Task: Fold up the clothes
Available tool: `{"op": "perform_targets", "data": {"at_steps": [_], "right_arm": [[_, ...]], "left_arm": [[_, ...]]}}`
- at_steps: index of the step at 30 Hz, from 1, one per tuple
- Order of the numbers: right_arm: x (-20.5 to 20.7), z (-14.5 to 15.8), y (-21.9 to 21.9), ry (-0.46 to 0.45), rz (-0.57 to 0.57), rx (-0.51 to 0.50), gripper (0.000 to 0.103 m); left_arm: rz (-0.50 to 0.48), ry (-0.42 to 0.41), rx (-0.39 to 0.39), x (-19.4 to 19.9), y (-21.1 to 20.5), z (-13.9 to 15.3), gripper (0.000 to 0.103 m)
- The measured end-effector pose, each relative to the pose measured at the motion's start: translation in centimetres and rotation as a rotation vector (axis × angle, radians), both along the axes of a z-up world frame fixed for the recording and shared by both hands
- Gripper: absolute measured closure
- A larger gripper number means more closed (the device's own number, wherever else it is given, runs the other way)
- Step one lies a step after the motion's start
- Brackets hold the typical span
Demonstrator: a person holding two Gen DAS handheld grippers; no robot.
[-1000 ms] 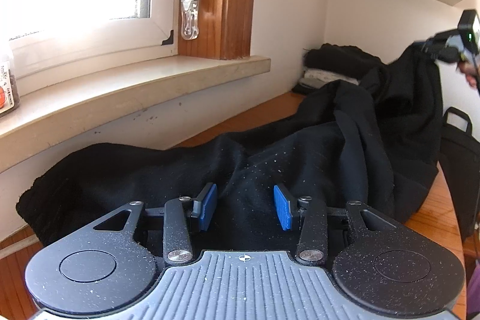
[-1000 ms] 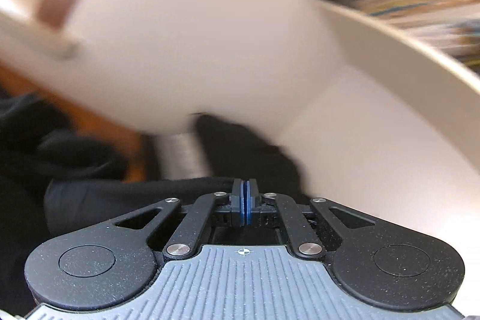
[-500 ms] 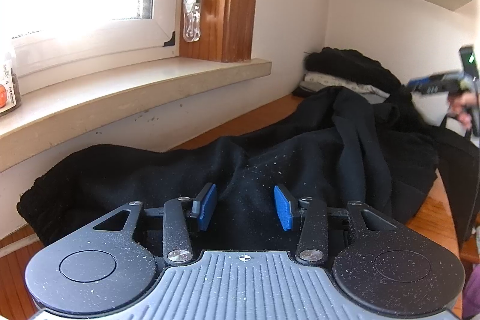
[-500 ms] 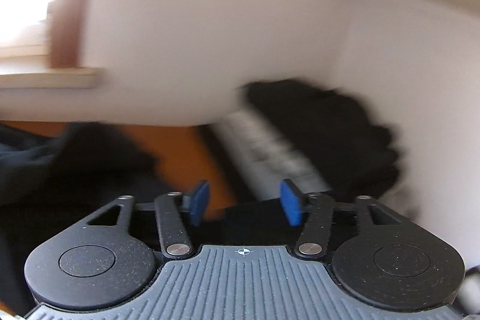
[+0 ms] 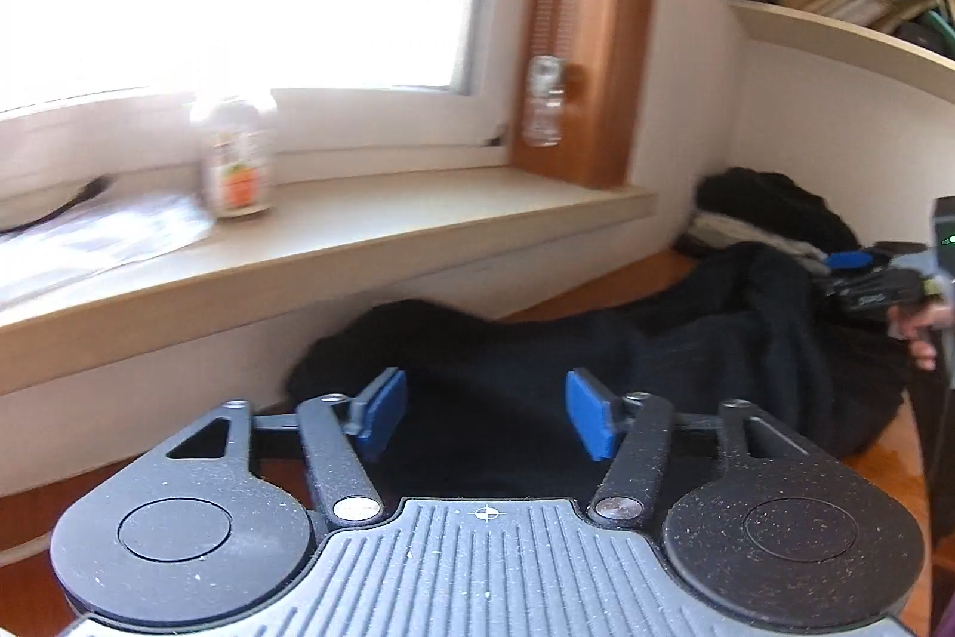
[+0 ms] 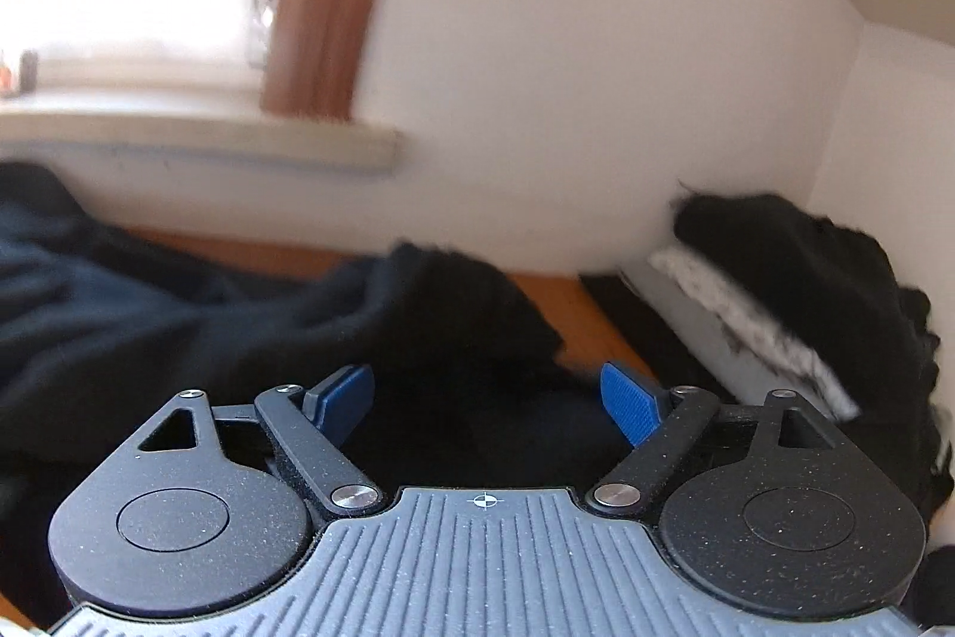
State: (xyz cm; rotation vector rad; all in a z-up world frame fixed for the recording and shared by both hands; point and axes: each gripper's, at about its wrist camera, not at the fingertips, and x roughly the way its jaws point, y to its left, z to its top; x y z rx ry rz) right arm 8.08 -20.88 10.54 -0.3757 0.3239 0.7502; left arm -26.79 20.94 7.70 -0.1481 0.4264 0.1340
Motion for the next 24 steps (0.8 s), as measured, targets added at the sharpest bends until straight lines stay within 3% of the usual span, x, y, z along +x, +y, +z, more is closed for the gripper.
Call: {"op": "perform_targets", "data": {"at_steps": [3, 6, 10, 18, 21, 24], "right_arm": [[-1.9, 0.7, 1.7, 0.02, 0.086, 0.031, 0.02], [-4.2, 1.0, 4.1, 0.02, 0.18, 0.038, 0.02], [-7.2, 0.7, 7.7, 0.035, 0.306, 0.033, 0.02], [-12.3, -1.7, 13.1, 0.086, 0.516, -0.04, 0.02], [-12.9, -3.1, 14.4, 0.049, 0.494, -0.121, 0.016], [-12.4, -3.5, 14.1, 0.081, 0.494, -0.091, 0.015]], "left_arm": [[0.071, -0.006, 0.01, -0.4, 1.2, -0.3, 0.023], [0.133, -0.034, -0.001, -0.7, 2.1, -0.4, 0.02], [0.138, -0.055, -0.006, -1.1, 2.2, -0.2, 0.0], [0.136, -0.044, 0.008, -0.5, 1.8, -0.6, 0.0], [0.147, -0.034, 0.0, -0.4, 2.0, -0.8, 0.0], [0.155, -0.021, -0.033, -0.1, 2.4, -0.7, 0.0]]}}
